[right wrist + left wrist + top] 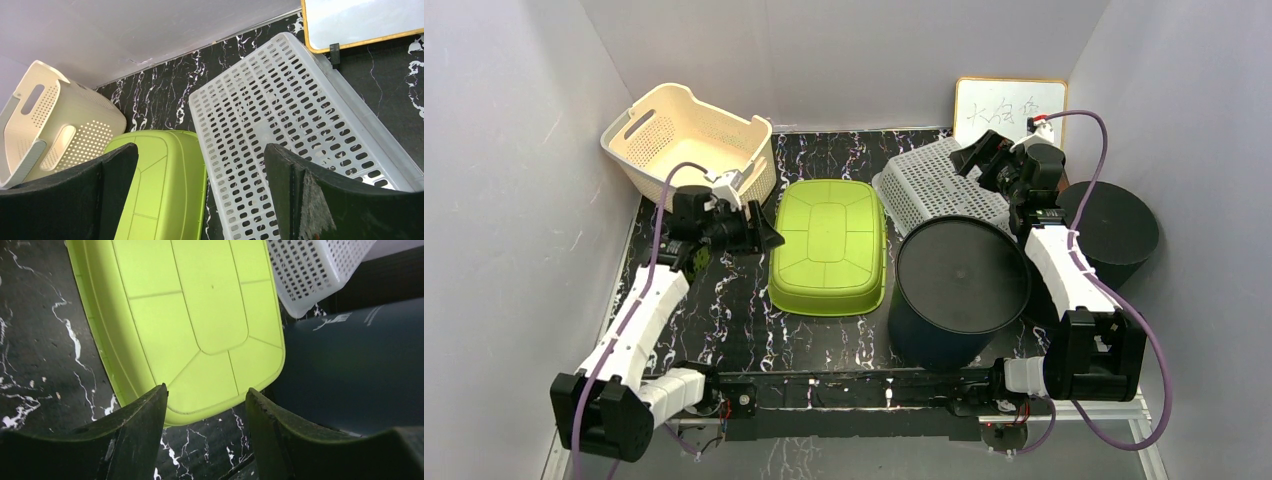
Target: Turn the large container upside down
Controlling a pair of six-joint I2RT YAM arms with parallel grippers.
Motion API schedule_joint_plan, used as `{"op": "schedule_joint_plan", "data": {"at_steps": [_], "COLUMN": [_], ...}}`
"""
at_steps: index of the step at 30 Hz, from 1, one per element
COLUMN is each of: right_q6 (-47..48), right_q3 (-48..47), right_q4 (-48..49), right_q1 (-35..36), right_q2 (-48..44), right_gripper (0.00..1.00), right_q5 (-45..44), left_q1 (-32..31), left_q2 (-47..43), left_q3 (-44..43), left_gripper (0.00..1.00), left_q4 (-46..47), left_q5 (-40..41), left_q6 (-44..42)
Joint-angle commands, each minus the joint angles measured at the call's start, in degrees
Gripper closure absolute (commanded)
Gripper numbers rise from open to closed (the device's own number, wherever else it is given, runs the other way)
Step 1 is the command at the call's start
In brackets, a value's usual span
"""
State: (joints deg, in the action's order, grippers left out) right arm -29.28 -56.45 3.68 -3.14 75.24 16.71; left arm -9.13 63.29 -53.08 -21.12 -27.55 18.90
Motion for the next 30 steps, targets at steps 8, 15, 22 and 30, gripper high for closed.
{"op": "schedule_joint_plan", "data": {"at_steps": [8, 15, 22, 30], "right_q6": [0.8, 1.3, 0.7, 1.3], "right_q3": [-4.7, -4.2, -3.1, -2.7], "right_q4": [1.5, 1.3, 2.8, 2.9], "right_q1": [-0.3, -0.2, -0.3, -0.3], "right_q2": [-0.7, -1.1, -0.3, -0.5], "right_gripper": [0.02, 0.02, 0.02, 0.02], "right_q5": [0.2, -0.4, 0.0, -0.4], "left_q1": [-15.3, -21.7, -23.3, -21.7], "left_q2": [2.4, 10.2, 19.7, 36.3], "left_q3": [2.6, 3.9, 5.3, -5.4], "left_gripper": [0.43, 0.43, 0.41, 0.35], "left_q4": [2.0, 6.4, 12.9, 13.6], "left_q5": [23.4, 30.9, 33.5, 39.2], "left_q6": [5.5, 8.6, 11.0, 8.8]}}
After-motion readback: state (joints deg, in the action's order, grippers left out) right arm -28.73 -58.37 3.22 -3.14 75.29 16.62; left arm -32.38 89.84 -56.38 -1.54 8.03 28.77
